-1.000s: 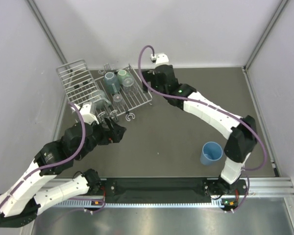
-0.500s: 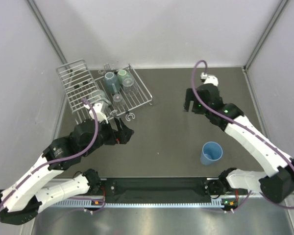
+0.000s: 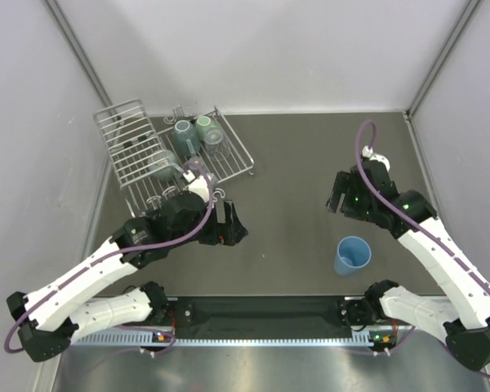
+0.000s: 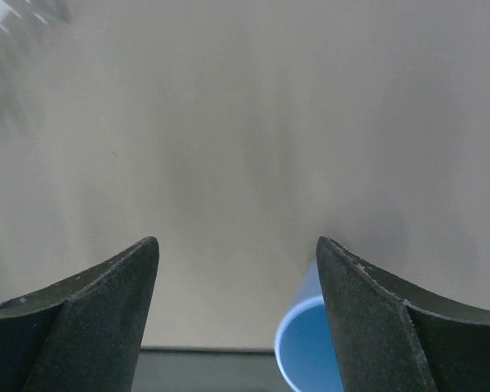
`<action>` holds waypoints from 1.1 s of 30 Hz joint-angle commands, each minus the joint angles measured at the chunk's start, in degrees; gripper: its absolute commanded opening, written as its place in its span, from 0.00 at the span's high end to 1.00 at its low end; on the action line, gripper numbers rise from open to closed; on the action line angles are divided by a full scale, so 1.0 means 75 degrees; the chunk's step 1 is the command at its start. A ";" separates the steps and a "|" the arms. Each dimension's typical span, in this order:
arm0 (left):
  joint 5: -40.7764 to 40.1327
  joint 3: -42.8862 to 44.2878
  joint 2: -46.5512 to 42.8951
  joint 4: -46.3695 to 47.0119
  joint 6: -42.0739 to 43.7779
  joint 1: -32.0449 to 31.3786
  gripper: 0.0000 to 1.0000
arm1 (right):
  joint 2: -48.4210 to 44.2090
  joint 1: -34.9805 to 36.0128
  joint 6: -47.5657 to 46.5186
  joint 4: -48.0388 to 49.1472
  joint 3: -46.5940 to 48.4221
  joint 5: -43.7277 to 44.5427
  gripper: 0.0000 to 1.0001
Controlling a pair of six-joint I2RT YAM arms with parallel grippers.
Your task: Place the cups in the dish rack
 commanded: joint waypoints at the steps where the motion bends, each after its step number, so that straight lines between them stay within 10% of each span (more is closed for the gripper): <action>1: 0.0784 -0.0020 0.0273 0.0637 -0.0001 -0.0012 0.04 | -0.0281 -0.0096 0.0659 -0.1017 -0.0258 -0.0117 0.24; 33: 0.1020 -0.0794 0.0485 0.1375 -0.0998 -0.0012 0.07 | -0.0622 0.1122 0.2815 -0.0385 -0.2357 -0.0833 0.69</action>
